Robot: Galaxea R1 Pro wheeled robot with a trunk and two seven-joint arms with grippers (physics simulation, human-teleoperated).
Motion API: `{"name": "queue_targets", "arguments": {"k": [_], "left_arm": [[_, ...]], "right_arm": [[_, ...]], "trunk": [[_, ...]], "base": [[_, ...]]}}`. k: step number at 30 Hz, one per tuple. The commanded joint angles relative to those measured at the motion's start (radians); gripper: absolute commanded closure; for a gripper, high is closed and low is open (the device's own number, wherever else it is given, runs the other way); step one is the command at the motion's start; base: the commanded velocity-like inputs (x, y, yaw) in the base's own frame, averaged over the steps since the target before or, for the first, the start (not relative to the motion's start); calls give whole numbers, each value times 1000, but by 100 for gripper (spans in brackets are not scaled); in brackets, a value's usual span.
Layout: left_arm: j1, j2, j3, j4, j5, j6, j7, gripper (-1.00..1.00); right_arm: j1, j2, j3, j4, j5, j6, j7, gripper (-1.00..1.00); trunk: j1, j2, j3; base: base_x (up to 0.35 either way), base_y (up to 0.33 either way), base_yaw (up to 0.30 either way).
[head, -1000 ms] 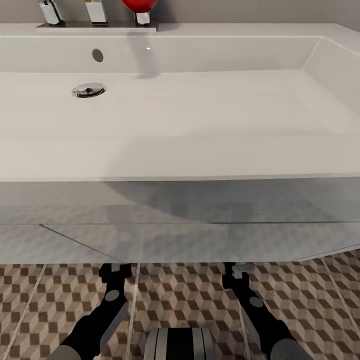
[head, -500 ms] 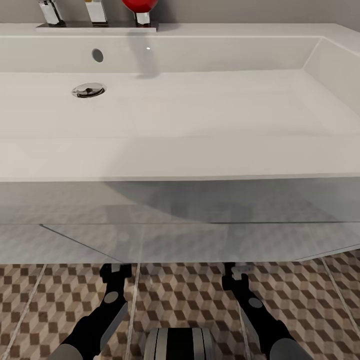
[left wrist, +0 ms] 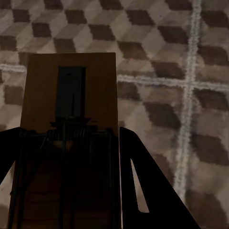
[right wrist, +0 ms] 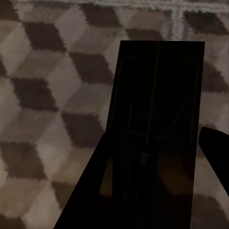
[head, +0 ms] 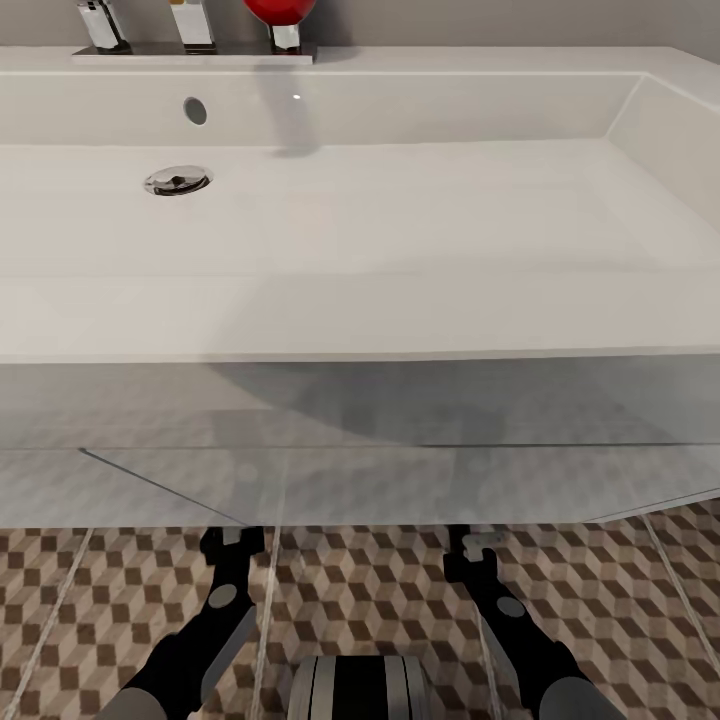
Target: Take the four mousetraps from the cabinet in the bathroom and place them on the bathroom floor. Make sure all four end up on the same floor surface, and ensure that at least two of them are either under or directly next to the same bathroom sink.
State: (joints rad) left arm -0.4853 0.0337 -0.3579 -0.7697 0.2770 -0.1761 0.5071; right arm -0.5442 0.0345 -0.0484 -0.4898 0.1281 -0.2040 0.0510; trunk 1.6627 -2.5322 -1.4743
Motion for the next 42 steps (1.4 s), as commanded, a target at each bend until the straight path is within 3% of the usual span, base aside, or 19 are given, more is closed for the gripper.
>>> {"name": "queue_targets", "arguments": {"k": [1, 7, 14, 30, 42], "left_arm": [[-1, 2, -8, 9, 8, 6, 7, 100], [-30, 3, 0, 73, 10, 48, -7, 100], [-48, 2, 9, 111, 13, 48, -25, 100], [-50, 5, 11, 122, 7, -41, -25, 100], [-50, 3, 11, 122, 6, -51, -25, 100]], "right_arm": [[0, 1, -5, 0, 8, -3, 4, 100], [0, 1, -5, 0, 8, -3, 4, 100], [0, 1, -5, 0, 8, -3, 4, 100], [0, 2, -2, 20, 9, -8, 4, 100], [0, 2, -3, 20, 13, -9, 12, 100]], "trunk": [[0, 0, -1], [0, 0, -1], [0, 0, -1], [0, 0, -1], [0, 0, -1]], "base": [[0, 0, 0], [0, 0, 0], [0, 0, 0], [0, 0, 0], [0, 0, 0]]}}
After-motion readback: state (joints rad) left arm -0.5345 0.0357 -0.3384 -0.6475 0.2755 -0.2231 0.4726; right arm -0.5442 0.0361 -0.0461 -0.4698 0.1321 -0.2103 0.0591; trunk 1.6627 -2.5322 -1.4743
